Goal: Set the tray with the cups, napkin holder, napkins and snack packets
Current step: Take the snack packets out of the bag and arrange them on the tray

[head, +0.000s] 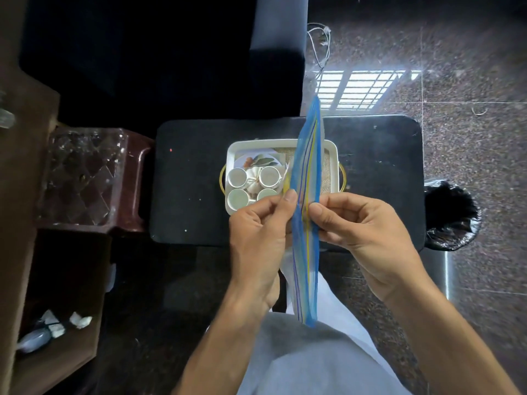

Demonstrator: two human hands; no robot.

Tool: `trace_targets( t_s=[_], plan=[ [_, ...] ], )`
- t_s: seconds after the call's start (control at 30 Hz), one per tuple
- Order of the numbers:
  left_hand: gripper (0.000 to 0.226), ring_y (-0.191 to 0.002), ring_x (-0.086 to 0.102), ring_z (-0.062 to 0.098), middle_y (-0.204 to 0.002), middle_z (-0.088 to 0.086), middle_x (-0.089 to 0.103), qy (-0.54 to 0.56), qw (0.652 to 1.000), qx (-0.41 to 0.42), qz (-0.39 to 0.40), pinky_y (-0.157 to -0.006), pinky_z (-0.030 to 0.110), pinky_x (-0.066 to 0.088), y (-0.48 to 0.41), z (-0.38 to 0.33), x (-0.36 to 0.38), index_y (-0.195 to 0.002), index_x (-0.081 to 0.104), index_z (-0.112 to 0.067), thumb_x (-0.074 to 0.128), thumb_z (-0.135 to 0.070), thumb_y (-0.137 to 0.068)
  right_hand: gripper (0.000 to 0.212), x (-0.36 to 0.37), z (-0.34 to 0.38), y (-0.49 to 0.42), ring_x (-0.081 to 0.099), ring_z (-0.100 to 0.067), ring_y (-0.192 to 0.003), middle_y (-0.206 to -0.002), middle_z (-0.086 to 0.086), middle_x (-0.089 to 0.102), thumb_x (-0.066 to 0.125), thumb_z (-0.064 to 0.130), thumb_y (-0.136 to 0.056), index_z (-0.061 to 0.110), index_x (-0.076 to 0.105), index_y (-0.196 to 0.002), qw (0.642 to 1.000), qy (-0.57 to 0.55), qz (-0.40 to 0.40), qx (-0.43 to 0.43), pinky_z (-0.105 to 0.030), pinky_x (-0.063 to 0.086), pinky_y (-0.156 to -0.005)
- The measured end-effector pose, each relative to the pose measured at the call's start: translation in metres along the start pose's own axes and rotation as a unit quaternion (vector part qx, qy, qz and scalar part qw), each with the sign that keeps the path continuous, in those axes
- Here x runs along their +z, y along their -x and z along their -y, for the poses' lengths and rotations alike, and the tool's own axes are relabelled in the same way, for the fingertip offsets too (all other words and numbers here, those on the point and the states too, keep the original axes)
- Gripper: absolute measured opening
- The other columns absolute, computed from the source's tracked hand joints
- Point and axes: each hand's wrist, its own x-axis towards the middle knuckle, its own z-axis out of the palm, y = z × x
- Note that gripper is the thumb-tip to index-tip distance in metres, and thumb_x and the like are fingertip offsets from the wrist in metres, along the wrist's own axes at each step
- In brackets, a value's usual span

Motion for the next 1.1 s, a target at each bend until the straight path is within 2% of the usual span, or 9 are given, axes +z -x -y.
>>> trace_targets(
  t_s=[0.23,0.3,0.4,0.47,0.67,0.77,0.9,1.0,1.1],
  plan=[
    [0.020,-0.076,0.078,0.015,-0.089,0.010,0.082,0.085,0.995,-0.055,0.010,-0.068,0.027,0.063,-0.001,-0.004,-0.003,-0.089,0.082,-0.011,0.065,-0.018,-0.095,0.031,0.003,-0.002,-0.001,0.074,-0.019,-0.079,-0.089,-0.013,0.077,0.079,0.022,-0.066,0.004,0.074,-0.091,0.998,-0.050,-0.006,0.033,-0.023,0.059,-0.069],
    [0.019,-0.076,0.079,0.016,-0.088,0.012,0.081,0.127,0.989,-0.073,0.005,-0.067,0.028,0.064,-0.004,-0.006,-0.005,-0.086,0.083,-0.011,0.066,-0.019,-0.091,0.030,0.003,-0.002,-0.001,0.073,-0.016,-0.076,-0.086,-0.011,0.075,0.078,0.021,-0.068,0.004,0.075,-0.092,0.996,-0.070,-0.002,0.047,-0.022,0.059,-0.068],
    [0.022,-0.083,0.081,0.023,-0.094,0.019,0.081,0.172,0.980,-0.094,0.014,-0.077,0.035,0.066,-0.006,-0.009,-0.008,-0.087,0.081,-0.006,0.071,-0.023,-0.079,0.019,0.001,-0.002,-0.001,0.070,-0.009,-0.070,-0.080,-0.003,0.074,0.077,0.023,-0.068,0.013,0.078,-0.084,0.993,-0.100,0.008,0.060,-0.018,0.058,-0.065],
    [0.025,-0.084,0.081,0.025,-0.095,0.021,0.080,0.199,0.973,-0.113,0.021,-0.074,0.033,0.066,-0.006,-0.010,-0.009,-0.088,0.080,-0.003,0.072,-0.023,-0.076,0.014,0.001,-0.002,-0.001,0.070,-0.007,-0.068,-0.078,-0.001,0.074,0.075,0.021,-0.069,0.015,0.079,-0.080,0.991,-0.118,0.011,0.061,-0.015,0.056,-0.061],
    [0.021,-0.075,0.081,0.020,-0.082,0.015,0.081,0.270,0.950,-0.158,0.014,-0.065,0.030,0.066,-0.012,-0.016,-0.019,-0.092,0.079,0.001,0.068,-0.016,-0.085,0.010,-0.005,0.003,0.001,0.070,-0.005,-0.062,-0.076,0.000,0.075,0.070,0.017,-0.072,0.014,0.079,-0.074,0.984,-0.160,-0.013,0.075,-0.013,0.054,-0.055],
    [0.023,-0.072,0.080,0.018,-0.079,0.012,0.081,0.291,0.942,-0.167,0.005,-0.060,0.028,0.064,-0.019,-0.021,-0.030,-0.085,0.080,0.003,0.068,-0.016,-0.082,0.012,-0.011,0.006,0.001,0.069,-0.002,-0.058,-0.072,0.003,0.074,0.067,0.015,-0.074,0.015,0.078,-0.070,0.982,-0.171,-0.030,0.069,-0.013,0.055,-0.054],
    [0.021,-0.066,0.079,0.015,-0.077,0.009,0.080,0.344,0.921,-0.184,0.005,-0.062,0.028,0.065,-0.029,-0.029,-0.049,-0.078,0.081,0.000,0.067,-0.015,-0.076,0.012,-0.019,0.009,0.000,0.070,-0.001,-0.063,-0.080,0.005,0.076,0.068,0.017,-0.072,0.015,0.079,-0.077,0.974,-0.207,-0.064,0.067,-0.012,0.057,-0.060],
    [0.020,-0.067,0.079,0.014,-0.078,0.007,0.080,0.334,0.928,-0.162,0.008,-0.063,0.029,0.065,-0.031,-0.029,-0.057,-0.076,0.081,-0.001,0.068,-0.017,-0.076,0.012,-0.018,0.010,0.000,0.070,0.000,-0.064,-0.081,0.006,0.076,0.068,0.017,-0.073,0.016,0.079,-0.078,0.974,-0.213,-0.053,0.061,-0.013,0.057,-0.060],
    [0.032,-0.078,0.079,0.014,-0.085,0.005,0.080,0.268,0.955,-0.125,0.020,-0.069,0.029,0.065,-0.027,-0.024,-0.057,-0.089,0.082,-0.006,0.070,-0.035,-0.082,0.011,-0.005,0.012,-0.002,0.071,-0.003,-0.068,-0.082,0.002,0.076,0.069,0.020,-0.074,0.015,0.078,-0.079,0.984,-0.170,0.001,0.052,-0.015,0.057,-0.062]
  ],
)
